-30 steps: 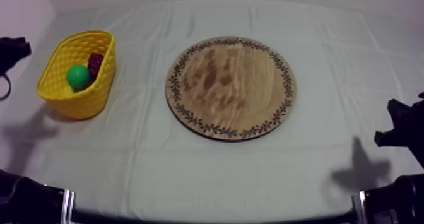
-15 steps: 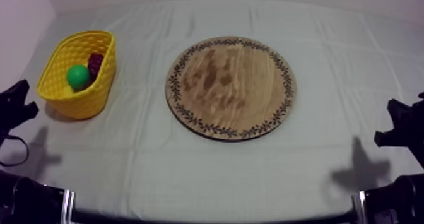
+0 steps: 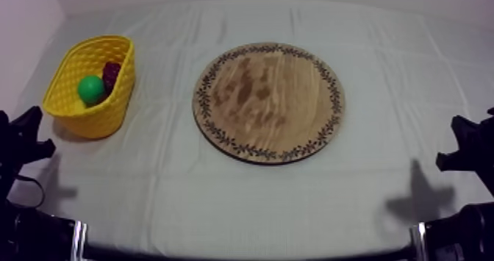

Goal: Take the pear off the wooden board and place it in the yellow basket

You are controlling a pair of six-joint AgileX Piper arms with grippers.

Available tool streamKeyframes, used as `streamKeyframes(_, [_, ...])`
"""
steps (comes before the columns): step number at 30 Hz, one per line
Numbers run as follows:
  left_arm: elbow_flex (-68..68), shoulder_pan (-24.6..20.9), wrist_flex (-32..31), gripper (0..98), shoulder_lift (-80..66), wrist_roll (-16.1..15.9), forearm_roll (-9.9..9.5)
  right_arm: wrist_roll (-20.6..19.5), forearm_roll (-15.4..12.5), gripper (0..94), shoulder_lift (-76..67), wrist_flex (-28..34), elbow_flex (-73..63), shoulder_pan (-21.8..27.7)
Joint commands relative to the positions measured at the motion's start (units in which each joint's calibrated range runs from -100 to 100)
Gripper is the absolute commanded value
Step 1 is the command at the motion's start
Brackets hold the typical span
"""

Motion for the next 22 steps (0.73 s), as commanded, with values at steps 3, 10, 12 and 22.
streamKeyframes(3, [0.1,-0.4,0.9,0.0,-0.4,-1.0,1.36,0.0,0.0,0.5,0.0,0.0,0.1,0.0])
streamKeyframes(10, [0.1,-1.1,1.4,0.0,-0.6,-0.5,1.8,0.0,0.0,0.5,0.0,0.0,0.1,0.0])
streamKeyframes(12, [0.1,-1.5,1.5,0.0,-0.6,-0.3,1.82,0.0,0.0,0.5,0.0,0.0,0.1,0.0])
streamKeyframes(22, [-0.2,-3.0,3.8,0.0,-0.6,-2.0,1.87,0.0,0.0,0.5,0.0,0.0,0.1,0.0])
